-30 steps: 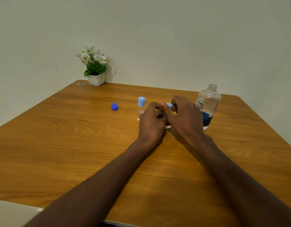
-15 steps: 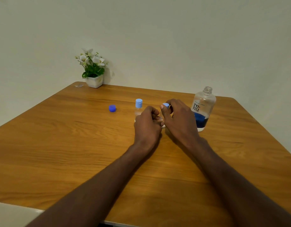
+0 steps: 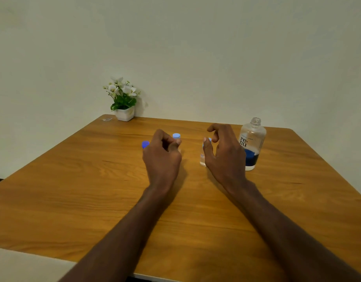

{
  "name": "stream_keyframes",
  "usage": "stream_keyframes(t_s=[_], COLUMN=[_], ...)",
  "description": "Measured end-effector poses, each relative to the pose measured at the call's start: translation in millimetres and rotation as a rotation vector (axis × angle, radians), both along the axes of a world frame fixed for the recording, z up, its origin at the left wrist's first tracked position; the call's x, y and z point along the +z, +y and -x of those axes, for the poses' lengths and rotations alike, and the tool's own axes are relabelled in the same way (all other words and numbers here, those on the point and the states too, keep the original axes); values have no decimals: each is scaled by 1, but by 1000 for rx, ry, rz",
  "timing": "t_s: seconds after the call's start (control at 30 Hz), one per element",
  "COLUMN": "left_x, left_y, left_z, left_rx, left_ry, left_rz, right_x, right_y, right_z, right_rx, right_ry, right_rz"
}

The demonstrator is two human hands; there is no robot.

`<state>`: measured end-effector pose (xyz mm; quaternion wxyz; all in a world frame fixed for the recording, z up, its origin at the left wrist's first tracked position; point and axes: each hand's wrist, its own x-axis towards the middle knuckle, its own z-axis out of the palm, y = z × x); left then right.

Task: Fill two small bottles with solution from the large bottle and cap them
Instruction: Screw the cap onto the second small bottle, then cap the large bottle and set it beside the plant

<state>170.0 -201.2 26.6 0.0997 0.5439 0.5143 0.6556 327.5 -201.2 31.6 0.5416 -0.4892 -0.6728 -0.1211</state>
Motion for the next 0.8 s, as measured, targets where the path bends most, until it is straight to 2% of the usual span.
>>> stream_keyframes(t_s=[0.23,0.4,0.53,0.67,0.8], left_x=[-11,-20,-22,-24,-25], left_y=[22,37,39,45,46], left_z=[76,105,103,105,106], left_rx=[4,148,151,93,109], left_ry=[71,103,123,148,113], left_rz=[238,423,452,508,507], right_x=[-6,-9,-11,-10,-12], right_y=[-4,-10,-15,-16,-4], right_z=[18,34,45,67,108], right_rx=[235,334,375,410,343], right_ry=[-162,-214,-302,-367,-366], right_rz=[21,161,315,364,436])
